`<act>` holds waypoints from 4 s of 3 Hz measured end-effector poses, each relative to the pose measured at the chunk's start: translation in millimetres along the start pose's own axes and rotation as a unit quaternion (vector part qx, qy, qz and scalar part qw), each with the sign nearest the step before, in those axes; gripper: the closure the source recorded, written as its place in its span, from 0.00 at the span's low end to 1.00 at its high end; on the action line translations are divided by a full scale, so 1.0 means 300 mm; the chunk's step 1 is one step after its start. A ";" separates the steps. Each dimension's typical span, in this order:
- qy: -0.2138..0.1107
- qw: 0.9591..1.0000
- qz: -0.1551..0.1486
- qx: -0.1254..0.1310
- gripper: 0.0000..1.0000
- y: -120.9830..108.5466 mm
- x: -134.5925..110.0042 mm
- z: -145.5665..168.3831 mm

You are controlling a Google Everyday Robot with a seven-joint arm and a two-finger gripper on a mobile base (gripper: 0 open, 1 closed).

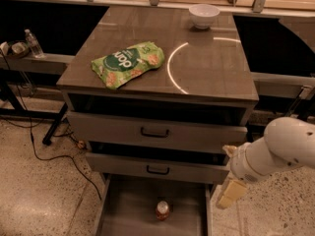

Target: Pick coke can from bottom drawer and place on counter

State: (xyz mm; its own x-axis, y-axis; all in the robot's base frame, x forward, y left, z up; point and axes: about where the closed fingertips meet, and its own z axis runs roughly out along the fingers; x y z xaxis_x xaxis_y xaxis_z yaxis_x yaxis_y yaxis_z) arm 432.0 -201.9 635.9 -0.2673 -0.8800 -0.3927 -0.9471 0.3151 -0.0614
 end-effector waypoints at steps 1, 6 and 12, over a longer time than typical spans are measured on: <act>-0.007 1.000 -0.010 -0.020 0.00 -0.004 0.017 0.265; -0.038 0.996 0.033 -0.067 0.00 0.098 0.261 0.788; -0.195 0.972 0.093 -0.092 0.00 0.202 0.316 1.378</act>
Offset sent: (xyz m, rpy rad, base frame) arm 0.0227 0.0353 -0.1695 0.0506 0.0606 0.0692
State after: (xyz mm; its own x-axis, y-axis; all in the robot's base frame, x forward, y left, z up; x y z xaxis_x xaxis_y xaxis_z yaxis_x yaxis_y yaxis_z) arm 422.7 -119.3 215.5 -0.3825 -0.6018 -0.7011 -0.9144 0.3553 0.1939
